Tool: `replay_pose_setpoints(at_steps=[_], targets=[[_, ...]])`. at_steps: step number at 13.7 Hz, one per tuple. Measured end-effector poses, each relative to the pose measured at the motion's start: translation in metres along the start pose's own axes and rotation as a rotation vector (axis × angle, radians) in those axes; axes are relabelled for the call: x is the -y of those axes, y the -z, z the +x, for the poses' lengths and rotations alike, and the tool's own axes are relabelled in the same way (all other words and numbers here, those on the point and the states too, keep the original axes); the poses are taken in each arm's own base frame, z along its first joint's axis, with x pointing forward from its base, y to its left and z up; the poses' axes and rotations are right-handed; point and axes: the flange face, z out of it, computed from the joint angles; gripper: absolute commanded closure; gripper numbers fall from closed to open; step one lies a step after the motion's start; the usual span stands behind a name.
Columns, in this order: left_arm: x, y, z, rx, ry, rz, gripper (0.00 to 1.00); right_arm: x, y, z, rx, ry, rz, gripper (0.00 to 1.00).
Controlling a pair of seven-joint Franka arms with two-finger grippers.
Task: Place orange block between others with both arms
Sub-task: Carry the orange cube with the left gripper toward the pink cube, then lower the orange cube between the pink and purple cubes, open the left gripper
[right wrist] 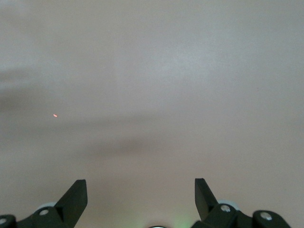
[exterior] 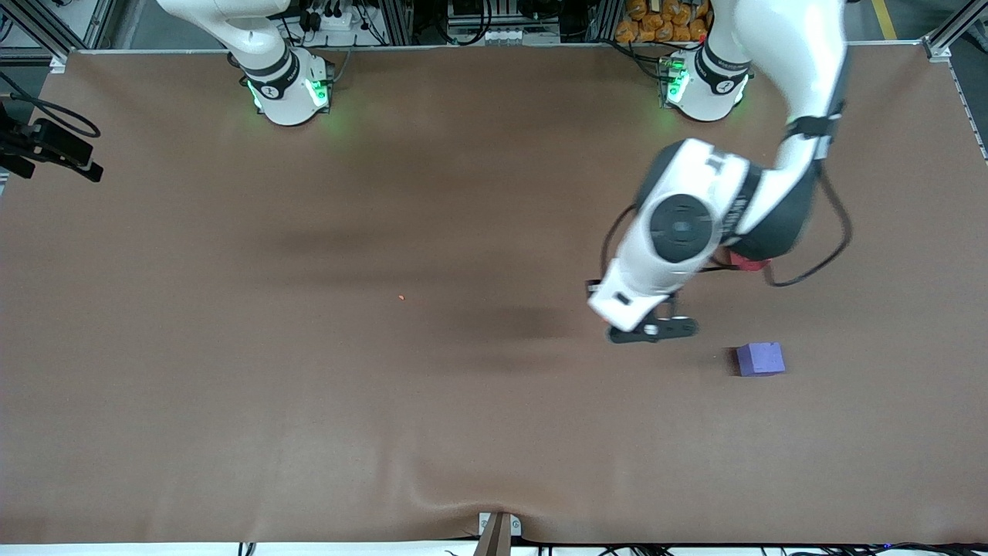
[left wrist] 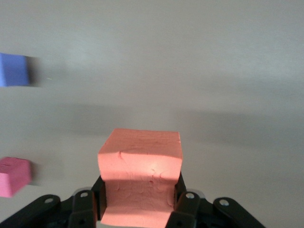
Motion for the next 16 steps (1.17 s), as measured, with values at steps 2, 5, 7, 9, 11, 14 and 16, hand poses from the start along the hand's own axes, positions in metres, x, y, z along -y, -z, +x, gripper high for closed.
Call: replay_pose_setpoints(at_steps=[2,5,7,9,11,14,16], targets=[[0.042,0.003,0.010,0.009,-0.015,0.001,1.00,0.000,0.001,0.006,-0.033,-0.001,0.000,0.00],[0.104,0.000,0.023,0.030,-0.045,0.001,1.00,0.000,-0.006,0.014,-0.042,-0.001,-0.002,0.00],[0.139,-0.008,0.029,0.050,-0.060,-0.001,1.00,0.001,-0.011,0.020,-0.039,0.000,-0.003,0.00],[0.162,-0.018,0.032,0.070,-0.060,-0.001,1.00,0.003,-0.014,0.023,-0.037,0.001,-0.004,0.00],[0.170,-0.029,0.032,0.080,-0.058,-0.002,1.00,0.003,-0.016,0.026,-0.033,0.001,-0.005,0.00],[0.180,-0.048,0.029,0.069,-0.071,-0.008,1.00,0.003,-0.030,0.035,-0.011,0.000,-0.009,0.00],[0.185,-0.063,0.023,0.056,-0.071,-0.011,1.00,0.001,-0.034,0.037,-0.005,-0.007,-0.010,0.00]])
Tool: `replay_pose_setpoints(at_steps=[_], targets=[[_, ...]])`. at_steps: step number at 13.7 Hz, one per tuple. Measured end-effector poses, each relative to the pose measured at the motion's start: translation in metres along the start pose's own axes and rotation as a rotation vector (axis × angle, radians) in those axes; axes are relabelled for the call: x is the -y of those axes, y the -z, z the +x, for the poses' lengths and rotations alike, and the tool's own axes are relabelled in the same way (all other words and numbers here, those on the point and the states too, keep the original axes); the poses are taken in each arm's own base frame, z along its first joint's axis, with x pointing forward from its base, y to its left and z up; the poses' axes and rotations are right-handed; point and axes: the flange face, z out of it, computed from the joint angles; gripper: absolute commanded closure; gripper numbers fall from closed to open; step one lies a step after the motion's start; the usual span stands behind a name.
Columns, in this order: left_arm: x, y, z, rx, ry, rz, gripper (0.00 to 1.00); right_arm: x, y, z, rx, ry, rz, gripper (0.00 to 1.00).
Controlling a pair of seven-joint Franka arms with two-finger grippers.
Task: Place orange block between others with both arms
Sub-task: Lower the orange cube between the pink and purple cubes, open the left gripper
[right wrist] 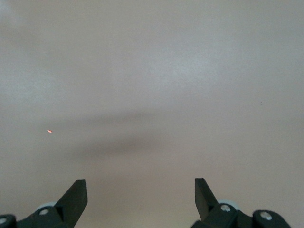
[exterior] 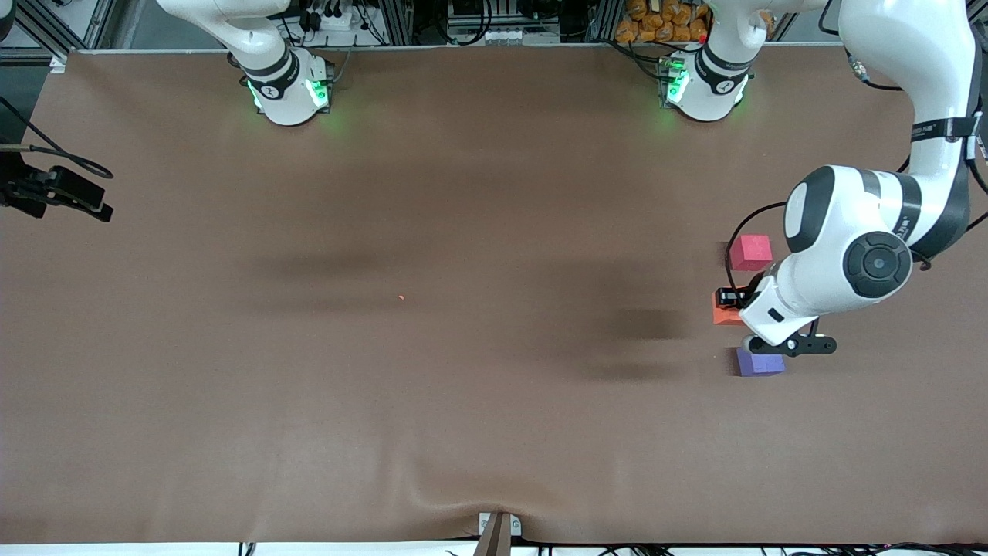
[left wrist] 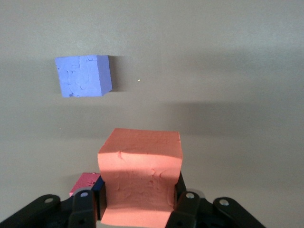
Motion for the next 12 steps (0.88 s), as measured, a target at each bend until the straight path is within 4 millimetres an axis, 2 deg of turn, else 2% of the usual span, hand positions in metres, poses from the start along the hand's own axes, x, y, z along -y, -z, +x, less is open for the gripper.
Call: replay_pose_setpoints(at_steps=[3,7,9,12], targets=[[0.021,-0.028,-0.005,-0.017,-0.013,0.000,1.00,-0.004,0.003,0.000,-0.004,-0.008,0.000,0.00],[0.072,-0.078,-0.016,-0.052,-0.041,0.033,1.00,-0.004,0.003,0.000,-0.005,-0.007,0.000,0.00],[0.081,-0.095,-0.022,-0.057,-0.055,0.048,1.00,-0.004,0.003,0.000,-0.002,-0.007,0.000,0.00],[0.083,-0.106,-0.027,-0.053,-0.062,0.055,1.00,-0.004,0.003,-0.001,-0.001,-0.007,0.000,0.00]])
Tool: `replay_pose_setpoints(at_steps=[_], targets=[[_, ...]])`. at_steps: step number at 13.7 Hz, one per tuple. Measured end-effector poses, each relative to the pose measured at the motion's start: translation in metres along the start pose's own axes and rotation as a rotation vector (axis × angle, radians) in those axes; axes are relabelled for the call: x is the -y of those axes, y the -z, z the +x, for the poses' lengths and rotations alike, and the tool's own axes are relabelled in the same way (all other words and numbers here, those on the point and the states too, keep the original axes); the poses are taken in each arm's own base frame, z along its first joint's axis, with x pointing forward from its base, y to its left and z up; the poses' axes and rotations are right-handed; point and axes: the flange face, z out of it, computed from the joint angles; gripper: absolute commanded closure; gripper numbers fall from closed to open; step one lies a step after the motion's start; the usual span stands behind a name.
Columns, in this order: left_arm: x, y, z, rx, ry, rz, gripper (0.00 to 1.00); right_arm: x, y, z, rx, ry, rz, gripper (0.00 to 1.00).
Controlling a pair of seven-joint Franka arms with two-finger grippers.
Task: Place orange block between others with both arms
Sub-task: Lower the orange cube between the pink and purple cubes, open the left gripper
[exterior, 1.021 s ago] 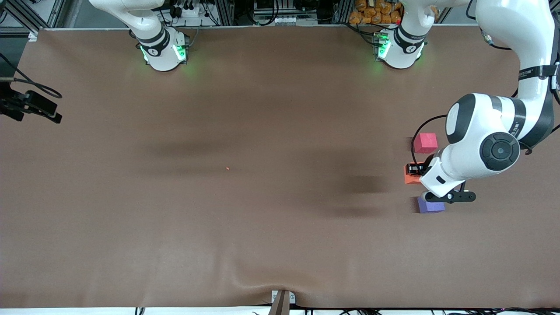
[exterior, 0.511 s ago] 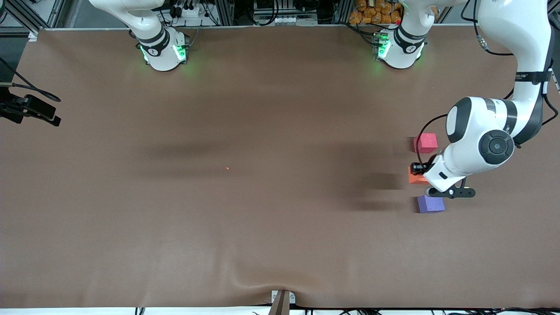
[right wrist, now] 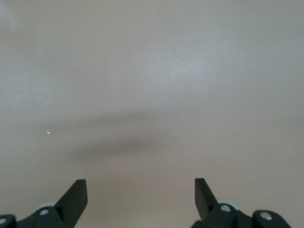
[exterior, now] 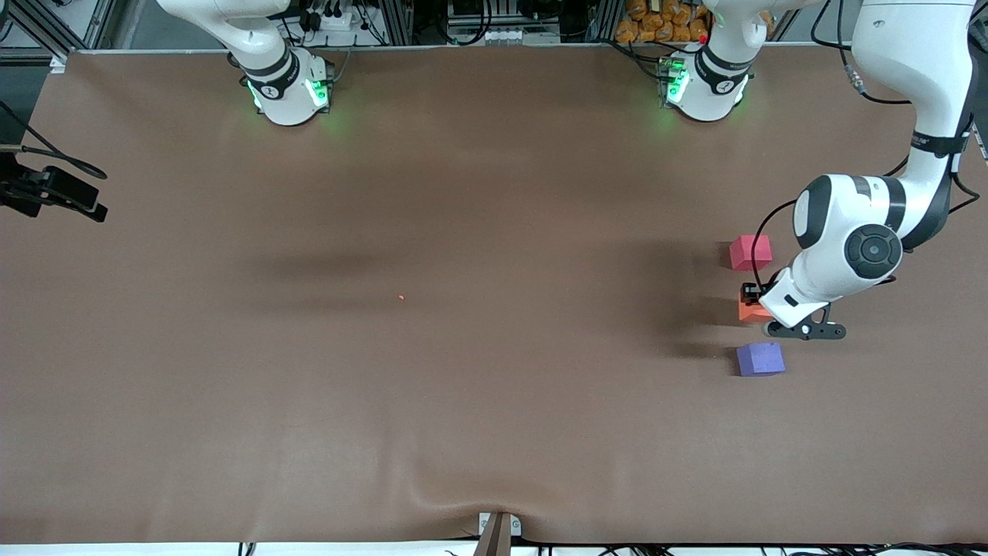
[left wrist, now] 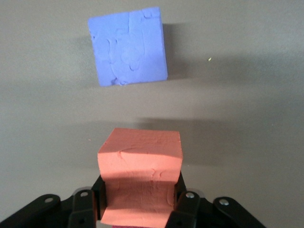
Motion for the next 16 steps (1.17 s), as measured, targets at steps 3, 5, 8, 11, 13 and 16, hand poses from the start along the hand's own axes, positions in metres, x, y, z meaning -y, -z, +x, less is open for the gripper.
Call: replay_pose_setpoints(at_steps=[3,5,8,11,13,16], targets=[[0.008,-0.007,-0.002,-0.009,0.008,-0.004,1.00,0.000,0.000,0.000,0.001,0.000,0.000,0.00],[0.015,-0.018,-0.002,-0.017,0.012,-0.010,1.00,0.000,0.000,0.000,0.001,0.001,0.000,0.00],[0.021,-0.033,-0.003,-0.031,0.022,-0.019,1.00,0.001,0.000,0.000,0.001,0.001,0.000,0.00],[0.019,-0.042,-0.002,-0.031,0.020,-0.023,1.00,0.001,0.000,0.000,0.001,0.001,0.000,0.00],[0.019,-0.044,-0.002,-0.031,0.019,-0.024,1.00,0.001,0.000,0.000,0.001,0.001,0.000,0.00],[0.018,-0.046,-0.001,-0.038,0.018,-0.026,1.00,0.001,0.000,0.000,0.001,0.001,0.000,0.00]])
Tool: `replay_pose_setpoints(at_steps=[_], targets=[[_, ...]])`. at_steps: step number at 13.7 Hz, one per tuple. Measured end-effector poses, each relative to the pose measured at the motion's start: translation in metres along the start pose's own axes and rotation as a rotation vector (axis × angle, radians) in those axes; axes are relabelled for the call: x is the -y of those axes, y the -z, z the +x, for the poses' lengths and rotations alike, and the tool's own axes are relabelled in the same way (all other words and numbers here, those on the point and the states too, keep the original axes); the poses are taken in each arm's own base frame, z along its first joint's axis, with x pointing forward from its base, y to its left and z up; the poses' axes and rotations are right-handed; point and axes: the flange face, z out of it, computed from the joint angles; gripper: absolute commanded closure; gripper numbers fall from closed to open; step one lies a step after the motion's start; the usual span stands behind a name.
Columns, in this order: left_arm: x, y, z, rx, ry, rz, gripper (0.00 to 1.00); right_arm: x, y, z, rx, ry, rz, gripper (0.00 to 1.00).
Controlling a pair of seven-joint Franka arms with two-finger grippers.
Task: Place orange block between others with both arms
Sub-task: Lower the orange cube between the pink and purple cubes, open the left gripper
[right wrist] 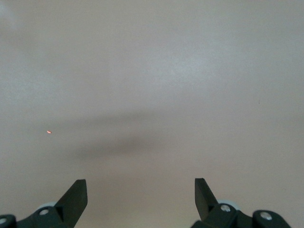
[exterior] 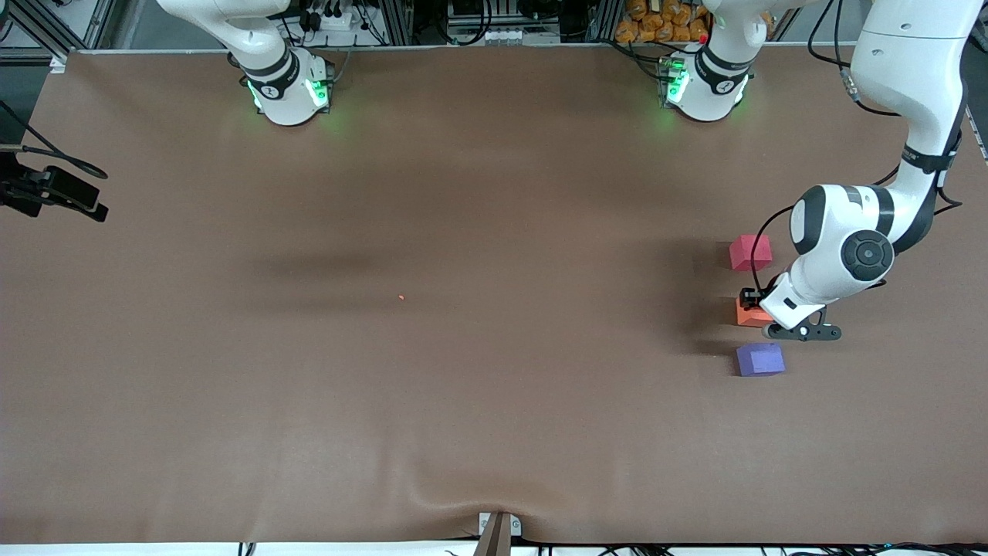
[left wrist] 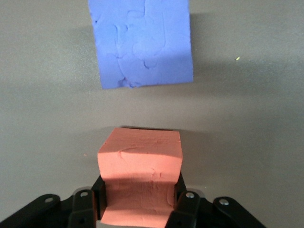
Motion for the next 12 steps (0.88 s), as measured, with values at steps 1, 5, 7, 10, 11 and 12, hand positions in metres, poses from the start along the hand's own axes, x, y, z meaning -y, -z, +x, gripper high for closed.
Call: replay_pose_setpoints(at_steps=[1,5,7,10,11,12], targets=[[0.000,-0.003,0.000,0.000,0.000,-0.001,1.00,0.000,0.000,0.000,0.000,0.000,0.000,0.00],[-0.001,-0.008,0.000,0.003,-0.001,-0.004,0.00,0.000,0.000,0.000,0.000,0.000,0.000,0.00],[-0.001,-0.009,0.000,0.000,-0.001,-0.004,0.00,0.000,0.000,0.000,0.000,0.000,0.000,0.00],[0.001,0.001,0.006,-0.025,0.002,-0.002,0.00,0.000,0.000,0.000,0.000,0.000,0.000,0.00],[0.002,0.011,0.009,-0.043,0.003,0.000,0.00,0.000,0.000,0.000,0.000,0.000,0.000,0.00],[0.003,0.024,0.012,-0.060,0.006,0.004,0.00,0.000,0.000,0.000,0.000,0.001,0.000,0.00]])
